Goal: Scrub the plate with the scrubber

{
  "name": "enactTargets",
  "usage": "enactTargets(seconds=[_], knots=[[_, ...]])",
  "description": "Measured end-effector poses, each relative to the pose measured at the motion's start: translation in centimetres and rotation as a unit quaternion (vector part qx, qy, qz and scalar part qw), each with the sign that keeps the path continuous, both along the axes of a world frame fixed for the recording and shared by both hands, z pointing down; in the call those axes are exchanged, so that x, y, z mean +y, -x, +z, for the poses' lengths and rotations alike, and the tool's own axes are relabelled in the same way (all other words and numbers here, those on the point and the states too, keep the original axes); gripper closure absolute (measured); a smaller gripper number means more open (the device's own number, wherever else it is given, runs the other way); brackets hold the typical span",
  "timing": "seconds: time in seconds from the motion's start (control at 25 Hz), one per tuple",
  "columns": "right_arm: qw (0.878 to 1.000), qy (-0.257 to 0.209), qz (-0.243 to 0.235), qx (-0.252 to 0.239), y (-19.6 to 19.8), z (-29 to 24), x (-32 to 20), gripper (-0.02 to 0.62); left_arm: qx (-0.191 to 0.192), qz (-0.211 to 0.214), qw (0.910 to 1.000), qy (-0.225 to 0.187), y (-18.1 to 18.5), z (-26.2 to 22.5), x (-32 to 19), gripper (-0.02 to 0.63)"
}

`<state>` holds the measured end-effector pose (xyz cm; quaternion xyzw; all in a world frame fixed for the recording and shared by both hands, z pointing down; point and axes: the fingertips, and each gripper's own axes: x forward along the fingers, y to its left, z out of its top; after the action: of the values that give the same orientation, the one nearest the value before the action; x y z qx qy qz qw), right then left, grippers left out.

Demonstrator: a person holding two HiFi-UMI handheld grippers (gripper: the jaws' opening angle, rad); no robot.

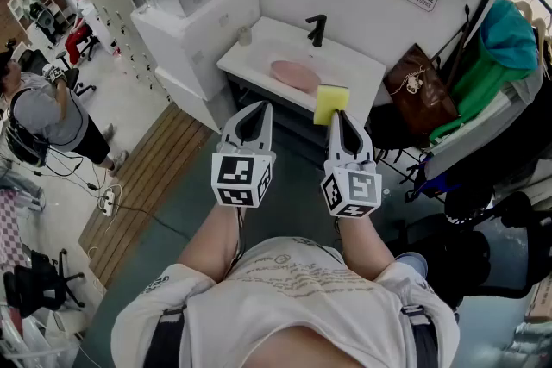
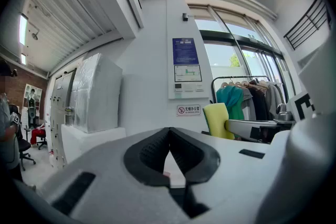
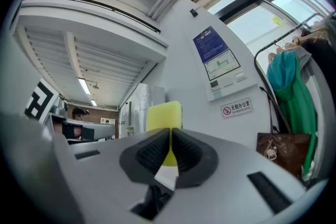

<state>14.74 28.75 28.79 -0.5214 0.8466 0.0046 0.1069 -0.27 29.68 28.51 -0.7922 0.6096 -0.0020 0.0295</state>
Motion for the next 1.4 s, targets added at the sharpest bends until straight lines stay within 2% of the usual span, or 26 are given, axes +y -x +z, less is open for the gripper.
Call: enactTargets(seconds=[0.28,1.08,1.4], knots=[[1.000,0.001,-0.008,-0.018,0.3,-0.2,-0.3,0.558,-0.002,-0.002,1.0000,-0.002,0.4,-0.1,-0.1,0.584],[1.000,-0.001,0.001,0.001,6.0,0.4,0.9,0.558,0.014,0.009,0.9998,-0.006,5.6,0.7,0.6,0.584],[1.000,0.000,0.005,-0.002,6.5,1.3,-1.5,0.558,0.007,0.007,0.9999,-0.003,6.4,1.5,-1.4,0.584]])
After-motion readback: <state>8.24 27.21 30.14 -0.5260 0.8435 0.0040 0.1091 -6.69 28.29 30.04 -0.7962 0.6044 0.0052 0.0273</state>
